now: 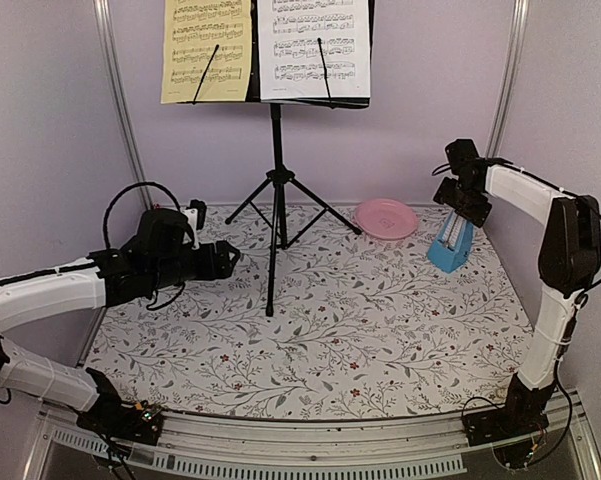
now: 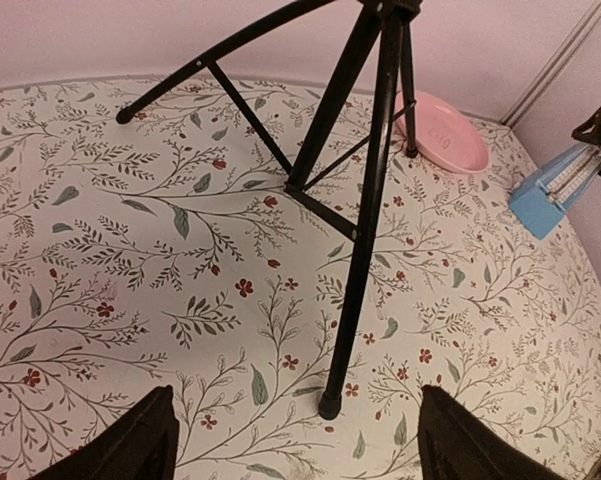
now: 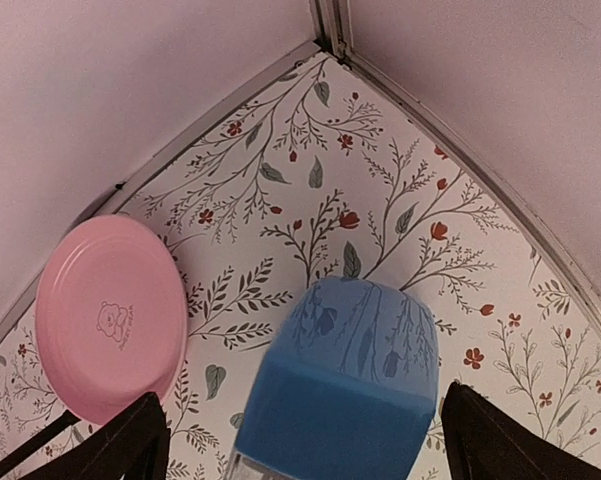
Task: Set up the instrument practice props
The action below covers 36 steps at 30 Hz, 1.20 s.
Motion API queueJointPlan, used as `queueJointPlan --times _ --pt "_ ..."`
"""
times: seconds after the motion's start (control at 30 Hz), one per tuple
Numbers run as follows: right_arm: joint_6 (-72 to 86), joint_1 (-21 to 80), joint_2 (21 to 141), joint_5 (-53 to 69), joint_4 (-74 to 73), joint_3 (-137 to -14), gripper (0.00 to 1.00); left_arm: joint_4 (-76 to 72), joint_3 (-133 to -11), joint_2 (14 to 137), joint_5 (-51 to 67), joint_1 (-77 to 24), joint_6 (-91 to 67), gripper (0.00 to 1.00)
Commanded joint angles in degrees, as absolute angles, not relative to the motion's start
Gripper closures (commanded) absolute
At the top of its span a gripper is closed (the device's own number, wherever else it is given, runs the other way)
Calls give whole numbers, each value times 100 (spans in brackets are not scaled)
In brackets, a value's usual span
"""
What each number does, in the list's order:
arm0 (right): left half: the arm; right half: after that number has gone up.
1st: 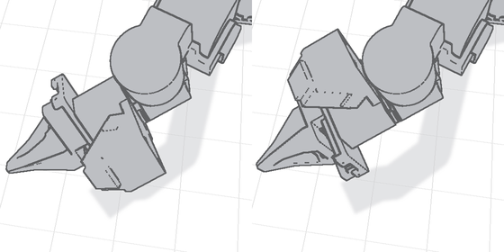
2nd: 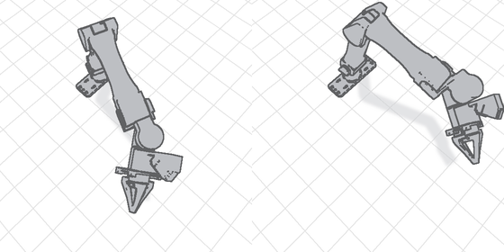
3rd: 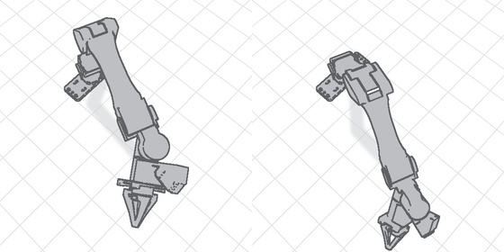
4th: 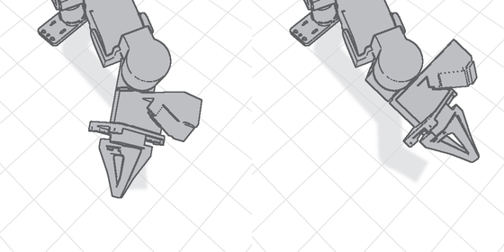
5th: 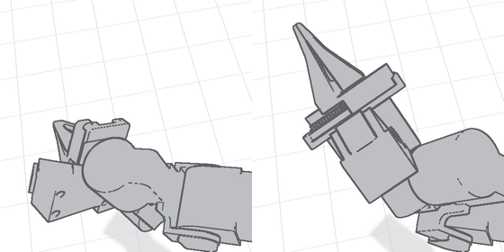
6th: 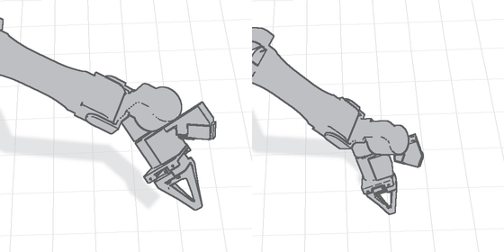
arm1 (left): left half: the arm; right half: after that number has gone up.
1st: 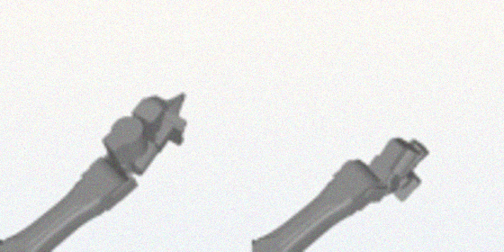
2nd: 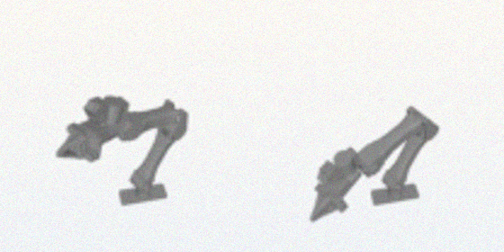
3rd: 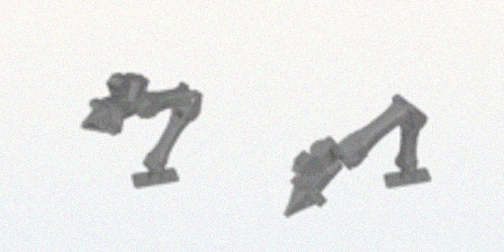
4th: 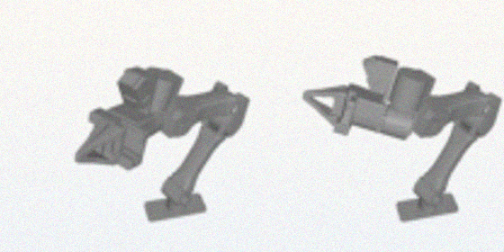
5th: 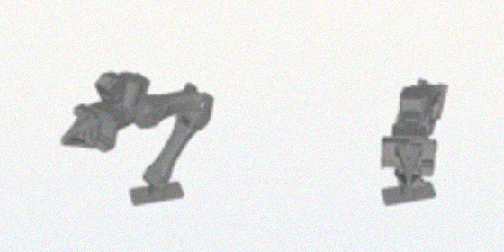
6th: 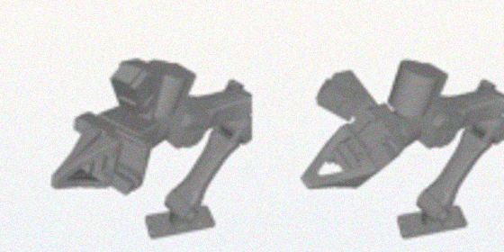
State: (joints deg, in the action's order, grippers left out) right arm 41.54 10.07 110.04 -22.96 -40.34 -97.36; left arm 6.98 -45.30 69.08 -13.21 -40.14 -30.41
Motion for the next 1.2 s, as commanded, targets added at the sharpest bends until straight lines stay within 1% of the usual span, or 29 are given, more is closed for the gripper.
queueJointPlan --times 0.0,0.07,0.27,0.47,0.63,0.73,0.97,1.17 --pt "4622 1055 11153 -2899 -4496 -9777 5 760 -4501 6715 -1456 -4056 -2992 17" --pt "4733 1050 11169 -3018 -4498 -9717 9 757 -4484 6671 -1462 -4056 -2974 17" --pt "4719 1054 11216 -2936 -4421 -9615 26 786 -4513 6563 -1485 -4061 -2878 17" --pt "4427 1054 10810 -2582 -4011 -9281 44 710 -4500 6363 -1380 -4065 -2620 15" --pt "3920 1055 10192 -2212 -3661 -8730 52 633 -4479 6338 -1247 -4082 -2424 15" --pt "3345 1054 9666 -1688 -3268 -8298 55 393 -4390 6358 -1026 -4133 -2317 15" --pt "2113 1125 8648 524 -2309 -7296 65 -266 -4243 6648 -402 -4554 -1726 17" --pt "1566 1751 8308 1810 -1979 -6856 65 -755 -4252 7248 22 -5103 -1000 18"
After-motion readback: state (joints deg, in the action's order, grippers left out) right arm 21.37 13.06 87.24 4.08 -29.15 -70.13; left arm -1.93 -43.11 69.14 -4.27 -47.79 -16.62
